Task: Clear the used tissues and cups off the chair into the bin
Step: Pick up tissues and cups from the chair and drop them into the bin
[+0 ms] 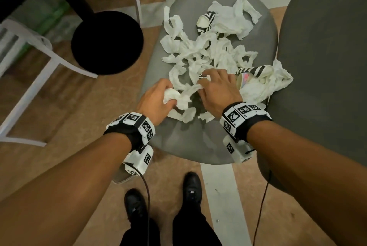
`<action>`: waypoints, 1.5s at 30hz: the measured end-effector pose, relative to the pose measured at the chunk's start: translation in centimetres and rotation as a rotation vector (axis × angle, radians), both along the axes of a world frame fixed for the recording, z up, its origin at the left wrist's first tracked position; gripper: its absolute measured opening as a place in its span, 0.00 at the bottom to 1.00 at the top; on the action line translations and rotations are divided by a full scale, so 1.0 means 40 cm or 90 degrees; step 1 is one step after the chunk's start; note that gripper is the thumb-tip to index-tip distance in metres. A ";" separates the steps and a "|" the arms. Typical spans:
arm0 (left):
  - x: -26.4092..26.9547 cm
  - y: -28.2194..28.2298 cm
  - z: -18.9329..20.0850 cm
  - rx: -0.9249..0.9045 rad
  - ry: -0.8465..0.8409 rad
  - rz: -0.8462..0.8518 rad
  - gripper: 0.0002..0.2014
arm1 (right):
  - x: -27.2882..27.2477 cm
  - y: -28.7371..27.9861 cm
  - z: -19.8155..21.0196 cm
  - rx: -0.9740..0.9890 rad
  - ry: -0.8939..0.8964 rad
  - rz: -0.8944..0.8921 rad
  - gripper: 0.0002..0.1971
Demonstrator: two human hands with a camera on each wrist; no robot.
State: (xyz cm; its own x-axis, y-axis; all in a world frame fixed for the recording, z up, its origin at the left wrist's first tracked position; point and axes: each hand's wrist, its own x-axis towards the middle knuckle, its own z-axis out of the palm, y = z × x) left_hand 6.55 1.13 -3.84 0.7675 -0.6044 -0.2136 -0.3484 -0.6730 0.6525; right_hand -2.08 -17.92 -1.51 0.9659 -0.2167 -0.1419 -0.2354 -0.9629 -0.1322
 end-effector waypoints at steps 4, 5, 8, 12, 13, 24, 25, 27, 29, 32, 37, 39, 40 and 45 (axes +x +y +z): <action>0.010 0.040 0.014 -0.012 -0.005 0.051 0.10 | 0.003 0.004 0.031 0.059 -0.096 -0.064 0.13; 0.010 0.047 0.018 -0.015 -0.008 0.060 0.09 | 0.004 0.006 0.041 0.073 -0.116 -0.086 0.14; 0.009 0.065 0.034 -0.030 -0.005 0.084 0.12 | 0.012 0.024 0.069 0.134 -0.174 -0.136 0.19; -0.005 0.098 0.052 -0.081 -0.004 0.108 0.13 | 0.029 0.074 0.104 0.174 -0.234 -0.149 0.18; -0.009 0.105 0.055 -0.089 0.000 0.113 0.13 | 0.033 0.084 0.113 0.211 -0.262 -0.156 0.17; -0.023 0.272 0.014 -0.132 0.058 0.309 0.18 | 0.042 0.282 0.096 0.183 0.075 0.139 0.26; -0.023 0.292 0.010 -0.123 0.063 0.318 0.18 | 0.042 0.300 0.095 0.157 0.055 0.143 0.24; -0.025 0.331 -0.004 -0.100 0.070 0.338 0.17 | 0.050 0.331 0.090 0.145 0.008 0.123 0.18; -0.031 0.364 -0.016 -0.086 0.074 0.357 0.17 | 0.056 0.357 0.077 0.218 -0.019 0.086 0.20; -0.044 0.395 -0.030 -0.074 0.085 0.384 0.19 | 0.060 0.375 0.039 0.221 0.070 0.085 0.47; -0.055 0.419 -0.054 -0.071 0.089 0.390 0.18 | 0.062 0.361 -0.009 0.015 0.258 0.147 0.33; -0.056 0.425 -0.062 -0.067 0.089 0.394 0.17 | 0.068 0.342 0.002 0.007 0.228 0.134 0.22; -0.055 0.426 -0.064 -0.067 0.089 0.396 0.17 | 0.071 0.332 0.011 0.012 0.190 0.121 0.18; -0.056 0.442 -0.070 -0.071 0.109 0.417 0.19 | 0.103 0.381 0.033 0.245 0.112 -0.017 0.16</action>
